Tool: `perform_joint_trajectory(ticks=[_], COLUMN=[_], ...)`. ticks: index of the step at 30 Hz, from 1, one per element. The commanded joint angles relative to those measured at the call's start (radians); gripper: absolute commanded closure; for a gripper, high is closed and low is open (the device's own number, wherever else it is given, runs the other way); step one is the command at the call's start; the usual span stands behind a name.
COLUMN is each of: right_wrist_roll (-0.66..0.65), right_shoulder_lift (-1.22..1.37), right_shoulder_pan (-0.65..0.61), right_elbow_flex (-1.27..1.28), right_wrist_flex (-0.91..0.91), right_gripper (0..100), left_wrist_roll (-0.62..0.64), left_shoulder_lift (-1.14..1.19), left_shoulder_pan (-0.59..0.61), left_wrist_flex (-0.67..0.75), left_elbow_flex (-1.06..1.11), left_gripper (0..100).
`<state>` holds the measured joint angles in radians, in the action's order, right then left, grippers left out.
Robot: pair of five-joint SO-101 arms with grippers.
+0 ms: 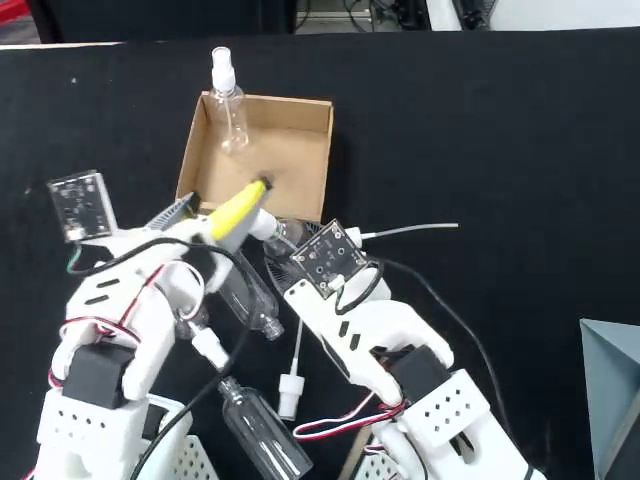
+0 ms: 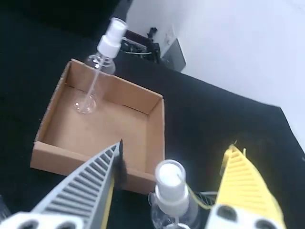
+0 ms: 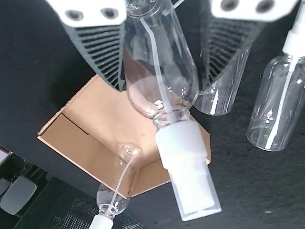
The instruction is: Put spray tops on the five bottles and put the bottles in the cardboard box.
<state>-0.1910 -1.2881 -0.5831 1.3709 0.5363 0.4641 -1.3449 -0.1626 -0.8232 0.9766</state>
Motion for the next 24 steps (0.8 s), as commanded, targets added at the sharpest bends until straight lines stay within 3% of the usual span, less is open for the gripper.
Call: perform_joint_trajectory(ticks=[1,13,24], right_wrist_roll=[0.005,0.097,0.097], right_shoulder_lift=[-0.033,-0.033,-0.033], right_shoulder_pan=[0.028,0.015,0.015], right_elbow_flex=[-0.005,-0.015,-0.008], right_wrist_flex=[-0.032,-0.044,-0.178], right_gripper=[93.5,93.2,93.4], left_wrist_roll=[0.018,0.017,0.017], left_shoulder_lift=[-0.015,-0.014,-0.014], left_shoulder_pan=[0.065,0.213,0.22], left_wrist_flex=[0.003,0.005,0.164], left_elbow_flex=[-0.061,-0.047,0.079], left_gripper=[69,69,69])
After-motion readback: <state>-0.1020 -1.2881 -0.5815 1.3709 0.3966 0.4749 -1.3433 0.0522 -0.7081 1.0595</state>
